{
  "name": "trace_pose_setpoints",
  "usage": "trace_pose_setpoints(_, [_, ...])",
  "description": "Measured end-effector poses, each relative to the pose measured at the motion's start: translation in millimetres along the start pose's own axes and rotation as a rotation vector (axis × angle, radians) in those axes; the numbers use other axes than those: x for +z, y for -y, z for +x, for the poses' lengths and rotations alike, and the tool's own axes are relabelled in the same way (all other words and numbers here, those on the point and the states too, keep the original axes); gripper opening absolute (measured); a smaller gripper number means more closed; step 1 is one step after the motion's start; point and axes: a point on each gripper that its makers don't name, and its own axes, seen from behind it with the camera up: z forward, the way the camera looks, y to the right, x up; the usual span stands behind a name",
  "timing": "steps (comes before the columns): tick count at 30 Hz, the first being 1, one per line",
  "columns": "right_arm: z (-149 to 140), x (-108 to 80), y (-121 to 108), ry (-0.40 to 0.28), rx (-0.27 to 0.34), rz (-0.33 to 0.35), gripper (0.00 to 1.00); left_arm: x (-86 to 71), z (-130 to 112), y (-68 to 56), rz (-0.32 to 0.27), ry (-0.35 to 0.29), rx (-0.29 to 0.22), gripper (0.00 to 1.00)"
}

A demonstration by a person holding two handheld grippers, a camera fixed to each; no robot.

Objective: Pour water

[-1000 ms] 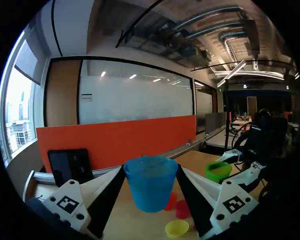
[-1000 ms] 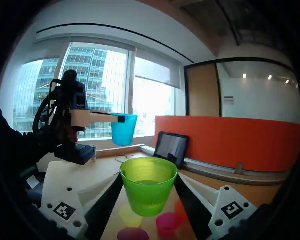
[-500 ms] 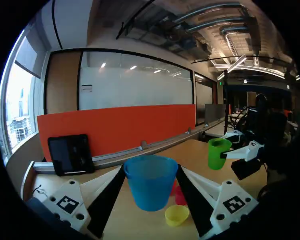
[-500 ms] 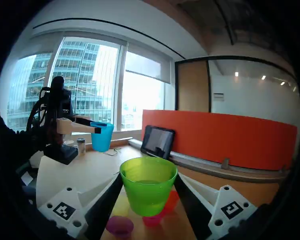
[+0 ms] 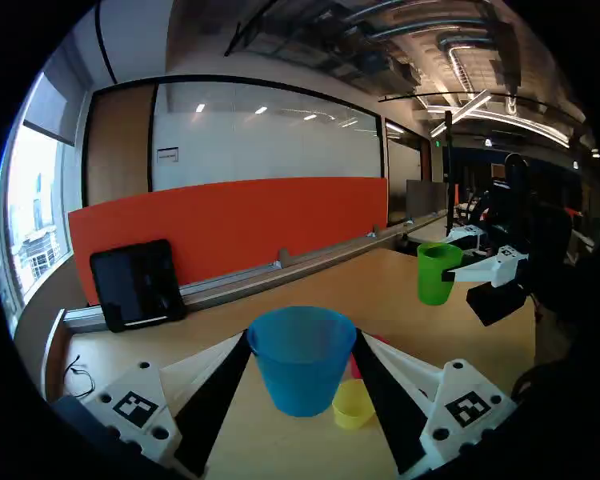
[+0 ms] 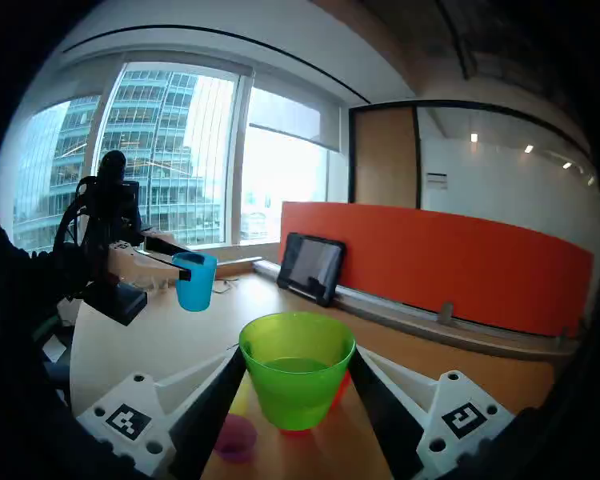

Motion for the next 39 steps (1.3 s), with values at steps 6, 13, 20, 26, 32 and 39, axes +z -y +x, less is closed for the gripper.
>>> trace_pose_setpoints(6, [-20,-0.6,-5,0.06,0.003,0.012,0.9,1.6,-23,2.8,0.001,0.056,0.016,0.9])
trace_pose_setpoints(13, [-48,-0.7,-12,0.14,0.003,0.017,0.9,4.8,-54,1.3,-0.004,0.122,0.015,0.9])
trace_pose_setpoints(20, [-67,0.6,-17,0.191,0.006,0.018,0.9,8.6,-85,-4.2,-0.019,0.188,0.015,0.9])
trace_pose_setpoints(26, [-83,0.9,-19,0.232,0.014,0.024,0.91,10.6,-111,-9.4,-0.029,0.241,0.027,0.9])
trace_pose_setpoints(32, [-100,2.1,-21,0.269,0.013,0.025,0.91,12.5,-132,-11.9,-0.037,0.287,0.033,0.9])
trace_pose_setpoints(39, [-119,3.2,-20,0.309,0.03,0.038,0.91,11.2,-151,-13.7,-0.054,0.337,0.043,0.9])
